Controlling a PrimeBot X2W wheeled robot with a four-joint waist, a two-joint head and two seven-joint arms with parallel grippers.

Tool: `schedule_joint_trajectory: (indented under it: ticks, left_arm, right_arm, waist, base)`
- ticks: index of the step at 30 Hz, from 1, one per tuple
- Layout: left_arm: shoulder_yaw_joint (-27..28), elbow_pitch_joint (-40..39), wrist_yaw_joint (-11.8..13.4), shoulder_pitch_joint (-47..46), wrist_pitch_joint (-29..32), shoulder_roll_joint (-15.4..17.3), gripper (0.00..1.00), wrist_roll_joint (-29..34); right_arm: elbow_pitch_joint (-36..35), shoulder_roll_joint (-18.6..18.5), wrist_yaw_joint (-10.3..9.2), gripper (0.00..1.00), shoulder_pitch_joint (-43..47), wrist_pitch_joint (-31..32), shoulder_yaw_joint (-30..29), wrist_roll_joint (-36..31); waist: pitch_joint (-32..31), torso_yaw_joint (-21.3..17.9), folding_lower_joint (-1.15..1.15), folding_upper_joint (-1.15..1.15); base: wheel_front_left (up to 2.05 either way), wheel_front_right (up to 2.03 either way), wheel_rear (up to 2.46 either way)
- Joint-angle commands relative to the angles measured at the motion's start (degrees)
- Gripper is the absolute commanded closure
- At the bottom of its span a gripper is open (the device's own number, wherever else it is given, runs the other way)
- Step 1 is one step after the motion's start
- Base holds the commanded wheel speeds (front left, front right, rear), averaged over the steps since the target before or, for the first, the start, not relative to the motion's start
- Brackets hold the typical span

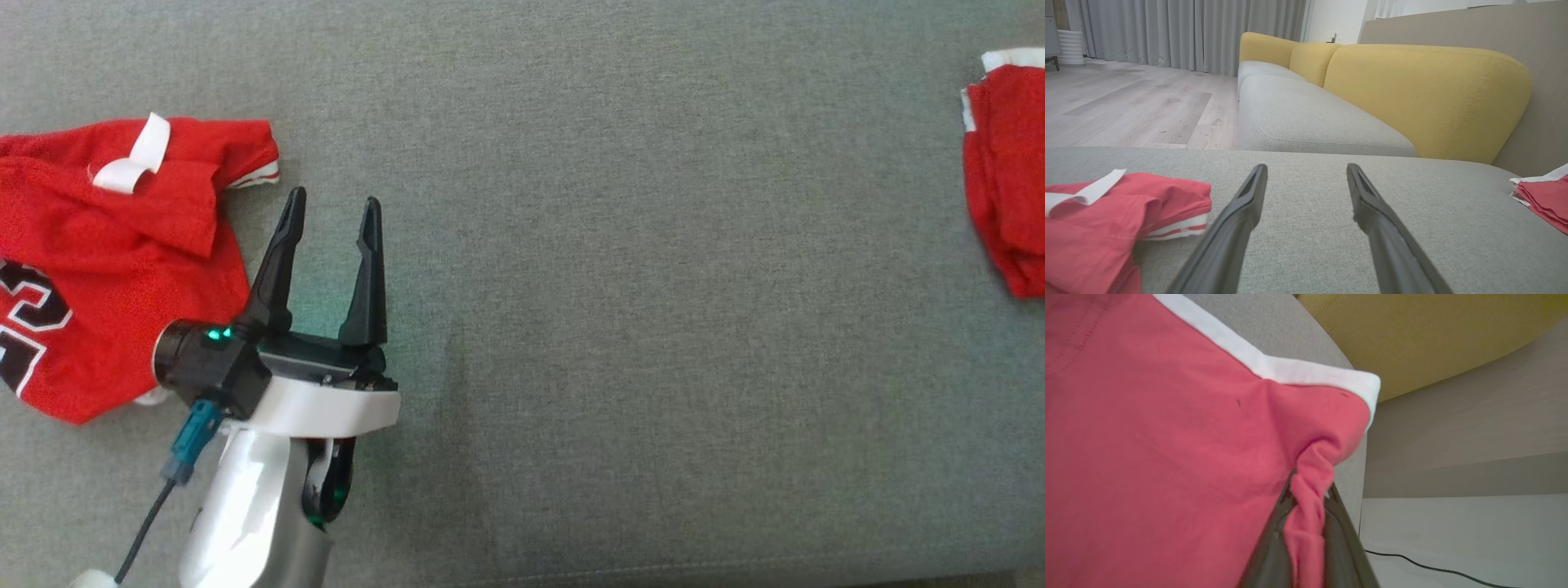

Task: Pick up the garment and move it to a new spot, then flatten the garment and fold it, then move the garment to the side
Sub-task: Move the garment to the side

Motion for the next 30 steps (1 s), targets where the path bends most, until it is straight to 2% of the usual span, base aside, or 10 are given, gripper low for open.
schedule_joint_trajectory:
  ticks: [1, 6, 7, 8, 9, 15, 21, 22, 25, 30]
  left_arm:
    - [1.5, -1.4, -0.2, -0.9, -0.3, 0.3, 0.0, 0.5]
    - [1.4, -0.9, -0.4, -1.0, -0.3, 0.3, 0.0, 0.9]
    - [1.4, -0.9, -0.4, -1.0, -0.3, 0.3, 0.0, 0.9]
    - [1.4, -0.8, -0.4, -1.0, -0.3, 0.3, 0.0, 1.0]
    - [1.4, -0.8, -0.4, -1.0, -0.3, 0.3, 0.0, 1.0]
    - [1.6, -0.4, -0.5, -0.5, -0.3, 0.3, 0.0, 0.5]
    - [1.8, -1.1, -0.6, 0.3, -0.3, 0.3, 0.0, -0.3]
    - [1.9, -1.2, -0.6, 0.9, -0.3, 0.3, 0.0, -0.4]
    - [2.0, -1.2, -0.7, 1.5, -0.3, 0.3, 0.0, -0.2]
    - [2.8, -1.9, -0.8, 3.0, -0.3, 0.3, 0.0, -0.2]
  right_arm:
    - [-0.5, -1.6, -0.05, 1.0, 0.1, -0.7, -0.7, -0.1]
    - [-0.3, -0.3, -0.05, 1.0, 0.1, -0.5, -2.4, -1.5]
    - [-0.5, 0.1, -0.05, 0.93, 0.1, -0.6, -3.0, -1.6]
    - [-0.8, 0.5, -0.05, 0.5, 0.1, -1.1, -3.6, -1.7]
    - [-0.9, 1.1, -0.05, 0.0, 0.1, -1.2, -4.5, -1.6]
    - [-5.9, 2.9, -0.05, 0.0, 0.7, -4.7, -2.7, -3.4]
    - [-11.2, 7.8, -0.05, 0.0, 0.1, -7.2, -4.4, -2.3]
    - [-13.4, 10.6, -0.05, 0.0, 0.9, -7.5, -3.8, -1.5]
    - [-16.0, 13.4, -0.05, 0.0, 1.7, -8.3, -3.4, -0.1]
    - [-22.3, 22.3, -0.05, 0.0, 4.5, -11.5, -6.8, 5.8]
  waist:
    - [-0.1, -0.1, 0.0, 0.0]
    - [-0.4, -0.3, 0.0, 0.0]
    - [-0.5, -0.3, 0.0, 0.0]
    - [-0.6, -0.3, 0.0, 0.0]
    - [-0.8, -0.3, 0.0, 0.0]
    - [-2.9, -0.5, 0.0, 0.0]
    - [-5.7, -1.1, 0.0, 0.0]
    - [-7.0, -1.5, 0.0, 0.0]
    - [-8.4, -2.0, 0.0, 0.0]
    - [-11.5, -3.0, 0.0, 0.0]
  base:
    - [0.0, 0.0, 0.0]
    - [0.0, 0.0, 0.0]
    - [0.0, 0.0, 0.0]
    - [0.0, 0.0, 0.0]
    - [0.0, 0.0, 0.0]
    - [0.0, 0.0, 0.0]
    - [0.0, 0.0, 0.0]
    - [0.0, 0.0, 0.0]
    - [0.0, 0.0, 0.0]
    - [0.0, 0.0, 0.0]
